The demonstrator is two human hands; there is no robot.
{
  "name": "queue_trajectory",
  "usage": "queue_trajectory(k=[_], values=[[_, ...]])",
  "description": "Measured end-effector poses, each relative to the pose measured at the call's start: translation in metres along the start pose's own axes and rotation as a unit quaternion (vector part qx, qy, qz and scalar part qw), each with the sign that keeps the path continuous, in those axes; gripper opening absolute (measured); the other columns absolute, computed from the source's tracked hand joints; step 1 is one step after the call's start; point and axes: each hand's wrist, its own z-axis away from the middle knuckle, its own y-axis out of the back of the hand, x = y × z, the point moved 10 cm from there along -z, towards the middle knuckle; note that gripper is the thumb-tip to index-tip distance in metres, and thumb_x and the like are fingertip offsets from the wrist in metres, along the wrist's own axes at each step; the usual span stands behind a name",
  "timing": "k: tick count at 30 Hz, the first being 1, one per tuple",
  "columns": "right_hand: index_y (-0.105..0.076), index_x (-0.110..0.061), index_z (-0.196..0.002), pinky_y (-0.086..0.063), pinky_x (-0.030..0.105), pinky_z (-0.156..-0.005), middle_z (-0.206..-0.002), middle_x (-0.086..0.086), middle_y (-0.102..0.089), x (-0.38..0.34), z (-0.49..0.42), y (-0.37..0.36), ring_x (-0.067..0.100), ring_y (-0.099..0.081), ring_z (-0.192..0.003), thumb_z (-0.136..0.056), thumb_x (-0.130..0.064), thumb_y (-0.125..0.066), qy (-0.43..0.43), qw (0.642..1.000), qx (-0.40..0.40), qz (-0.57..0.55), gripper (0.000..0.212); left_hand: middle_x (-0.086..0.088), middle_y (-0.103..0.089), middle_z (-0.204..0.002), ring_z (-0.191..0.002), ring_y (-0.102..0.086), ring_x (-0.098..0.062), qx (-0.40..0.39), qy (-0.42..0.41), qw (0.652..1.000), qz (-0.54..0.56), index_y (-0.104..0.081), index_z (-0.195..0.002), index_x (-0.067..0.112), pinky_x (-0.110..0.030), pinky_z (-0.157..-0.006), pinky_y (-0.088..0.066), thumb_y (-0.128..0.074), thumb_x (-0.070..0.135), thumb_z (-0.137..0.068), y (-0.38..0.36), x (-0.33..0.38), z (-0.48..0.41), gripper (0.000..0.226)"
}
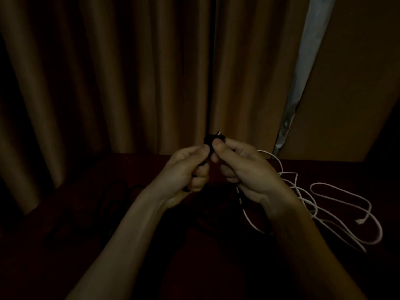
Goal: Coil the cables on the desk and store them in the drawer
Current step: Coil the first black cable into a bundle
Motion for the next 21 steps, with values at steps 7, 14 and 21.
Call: queue_trajectory(k=[7, 14, 21], values=[[-0.063, -0.023, -0.066, -0.028, 0.012, -0.039, -0.061, -0.008, -0.044, 0.017, -0.001, 0.003, 0.000, -0.036, -0.042, -0.100, -0.043, -0.059, -0.071, 0.992, 0.096, -0.026, 0.039, 0.002, -0.071, -0.080, -0.067, -0.065, -0.017, 0.178, -0.188, 0.861, -0.438, -0.069, -0.109, 0.021, -0.041, -0.059, -0.051, -0.053, 0.030, -0.103, 0.014, 0.031, 0.008, 0.019], [-0.061, -0.015, -0.075, -0.033, 0.009, -0.039, -0.044, -0.016, -0.050, 0.010, 0.003, -0.001, -0.004, -0.047, -0.037, -0.106, -0.023, -0.053, -0.047, 0.990, 0.123, -0.043, 0.032, 0.015, -0.039, -0.062, -0.046, -0.034, -0.007, 0.233, -0.239, 0.707, -0.623, -0.055, -0.096, 0.017, -0.023, -0.044, -0.025, -0.048, 0.033, -0.101, -0.003, 0.045, 0.025, 0.018], [-0.066, -0.003, -0.095, -0.037, 0.013, -0.044, -0.043, -0.012, -0.042, -0.006, 0.004, -0.002, 0.000, -0.039, -0.039, -0.107, -0.022, -0.047, -0.020, 0.999, 0.030, -0.034, 0.029, -0.008, -0.071, -0.076, -0.069, -0.065, -0.014, 0.106, -0.101, 0.951, -0.273, -0.055, -0.086, 0.012, -0.032, -0.064, -0.050, -0.056, 0.024, -0.103, 0.008, 0.030, 0.005, 0.021]])
